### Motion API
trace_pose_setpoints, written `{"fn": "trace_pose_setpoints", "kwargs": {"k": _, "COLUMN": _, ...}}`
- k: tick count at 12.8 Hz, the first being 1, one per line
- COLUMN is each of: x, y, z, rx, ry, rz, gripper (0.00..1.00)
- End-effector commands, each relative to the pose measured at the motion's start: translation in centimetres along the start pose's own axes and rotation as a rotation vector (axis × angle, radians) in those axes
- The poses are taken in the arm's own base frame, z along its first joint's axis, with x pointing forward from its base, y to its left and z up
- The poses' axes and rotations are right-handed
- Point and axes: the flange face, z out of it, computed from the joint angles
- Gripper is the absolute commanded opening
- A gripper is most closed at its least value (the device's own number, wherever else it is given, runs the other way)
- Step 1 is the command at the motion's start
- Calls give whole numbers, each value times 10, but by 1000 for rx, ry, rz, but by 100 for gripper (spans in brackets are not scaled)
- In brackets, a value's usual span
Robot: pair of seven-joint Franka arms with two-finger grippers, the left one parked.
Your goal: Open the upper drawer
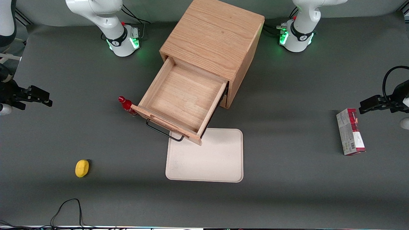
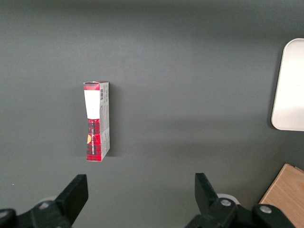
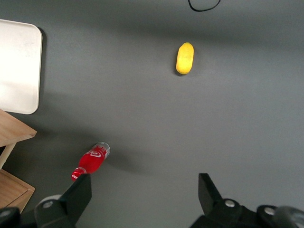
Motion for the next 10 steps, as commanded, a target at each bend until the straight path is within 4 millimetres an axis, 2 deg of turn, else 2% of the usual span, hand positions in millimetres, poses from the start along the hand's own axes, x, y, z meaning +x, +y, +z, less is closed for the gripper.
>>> {"fn": "trace_pose_setpoints", "kwargs": {"k": 1, "x": 4, "y": -2, "z": -2, "rx": -24, "ry": 5, "rz": 21, "gripper": 100}}
{"fn": "trace_pose_setpoints", "kwargs": {"k": 10, "x": 4, "y": -3, "z": -2, "rx": -22, "ry": -4, "rz": 59, "gripper": 100}}
